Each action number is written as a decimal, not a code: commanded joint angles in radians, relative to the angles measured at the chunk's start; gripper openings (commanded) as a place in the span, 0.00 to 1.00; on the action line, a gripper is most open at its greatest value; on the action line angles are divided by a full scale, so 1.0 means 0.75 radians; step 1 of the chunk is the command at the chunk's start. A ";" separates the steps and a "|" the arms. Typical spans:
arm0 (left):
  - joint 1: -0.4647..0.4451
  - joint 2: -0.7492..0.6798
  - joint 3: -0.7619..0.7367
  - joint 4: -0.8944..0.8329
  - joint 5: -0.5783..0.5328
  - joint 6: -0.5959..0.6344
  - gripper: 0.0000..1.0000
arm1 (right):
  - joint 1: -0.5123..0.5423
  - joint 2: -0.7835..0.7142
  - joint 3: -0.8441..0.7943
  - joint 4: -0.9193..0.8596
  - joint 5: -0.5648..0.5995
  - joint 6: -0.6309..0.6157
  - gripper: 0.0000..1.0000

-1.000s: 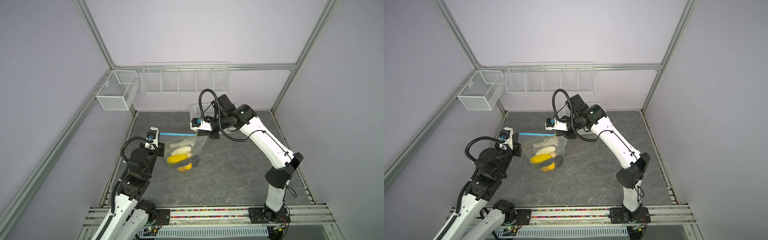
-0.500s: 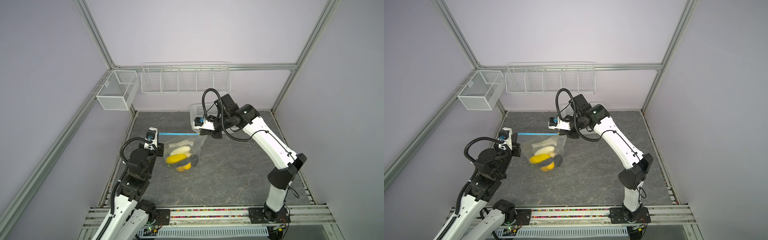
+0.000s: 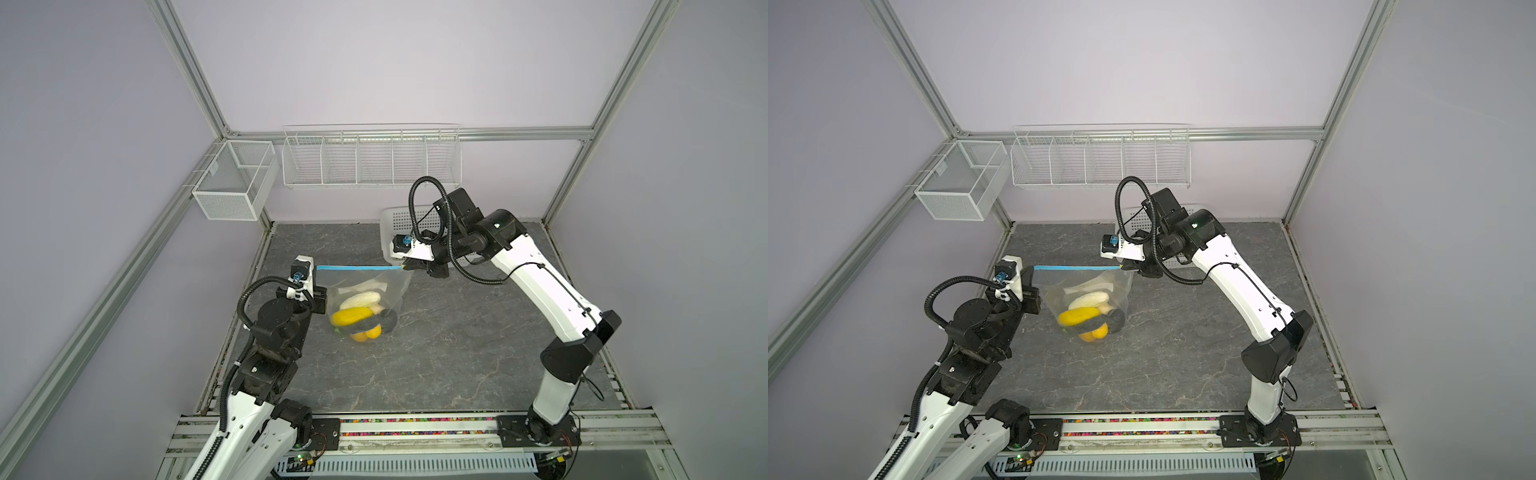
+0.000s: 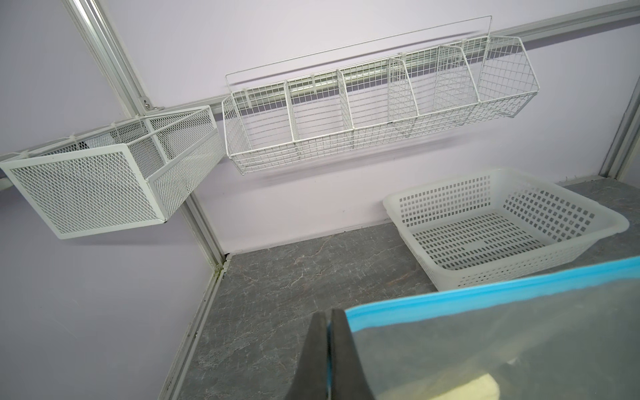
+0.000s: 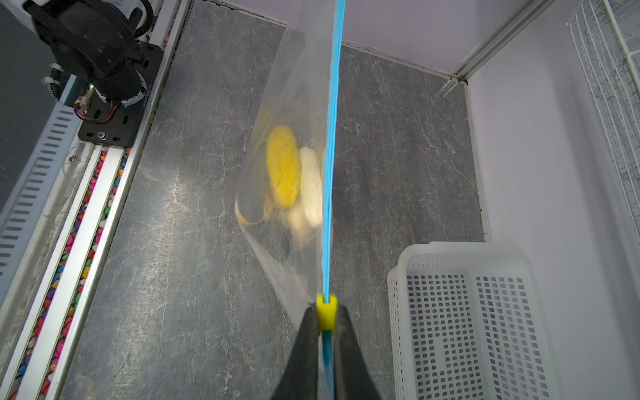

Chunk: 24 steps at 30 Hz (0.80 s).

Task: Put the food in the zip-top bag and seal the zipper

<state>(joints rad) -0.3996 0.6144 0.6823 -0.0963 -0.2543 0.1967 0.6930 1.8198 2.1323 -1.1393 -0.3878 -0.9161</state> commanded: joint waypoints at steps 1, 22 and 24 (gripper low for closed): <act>0.011 -0.011 0.007 0.010 -0.037 0.017 0.00 | -0.022 -0.052 -0.012 -0.030 0.015 0.006 0.06; 0.010 -0.037 0.050 0.133 0.669 -0.018 0.00 | 0.143 0.184 0.388 -0.172 0.038 0.241 0.64; 0.011 -0.038 0.050 0.131 0.671 -0.010 0.00 | 0.144 0.238 0.477 -0.232 0.031 0.266 0.63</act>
<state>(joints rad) -0.3939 0.5999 0.6827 -0.0341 0.2100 0.1886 0.8028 1.9373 2.4268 -1.2087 -0.3523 -0.7704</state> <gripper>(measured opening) 0.047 0.631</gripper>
